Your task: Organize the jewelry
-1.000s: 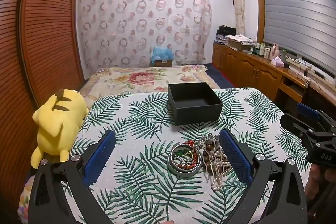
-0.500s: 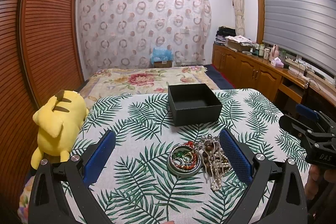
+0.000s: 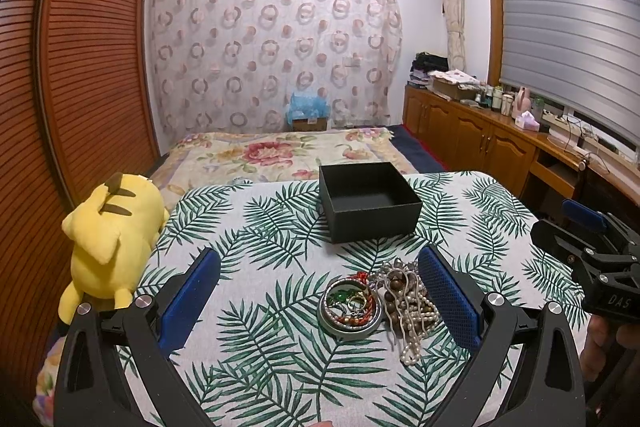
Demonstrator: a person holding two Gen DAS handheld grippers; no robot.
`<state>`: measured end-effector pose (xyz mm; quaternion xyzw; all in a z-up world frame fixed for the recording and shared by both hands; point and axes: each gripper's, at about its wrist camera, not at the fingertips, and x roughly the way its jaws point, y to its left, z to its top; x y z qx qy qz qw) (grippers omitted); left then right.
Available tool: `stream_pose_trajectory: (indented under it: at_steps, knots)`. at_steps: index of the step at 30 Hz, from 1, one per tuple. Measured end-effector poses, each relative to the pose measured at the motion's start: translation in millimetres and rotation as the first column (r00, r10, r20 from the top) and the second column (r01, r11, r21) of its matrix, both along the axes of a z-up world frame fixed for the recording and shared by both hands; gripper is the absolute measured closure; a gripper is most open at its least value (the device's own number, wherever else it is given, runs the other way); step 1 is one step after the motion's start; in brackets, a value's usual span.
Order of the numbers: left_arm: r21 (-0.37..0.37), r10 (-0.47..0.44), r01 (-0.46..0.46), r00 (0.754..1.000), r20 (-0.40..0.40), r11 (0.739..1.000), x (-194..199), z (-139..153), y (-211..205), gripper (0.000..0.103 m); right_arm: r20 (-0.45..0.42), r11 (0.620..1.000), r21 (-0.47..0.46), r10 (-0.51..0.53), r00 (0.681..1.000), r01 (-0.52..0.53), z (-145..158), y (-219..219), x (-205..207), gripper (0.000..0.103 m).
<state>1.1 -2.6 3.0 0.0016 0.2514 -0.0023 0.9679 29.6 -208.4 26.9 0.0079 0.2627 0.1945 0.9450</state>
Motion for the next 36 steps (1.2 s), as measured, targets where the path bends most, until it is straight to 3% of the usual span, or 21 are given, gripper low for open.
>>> stream_pose_trajectory:
  at_steps: [36]
  knots:
    - [-0.003,0.000,0.000,1.000,0.006,1.000,-4,22,-8,0.007,0.004,1.000,0.003,0.000,1.000,0.000,0,1,-2,0.002]
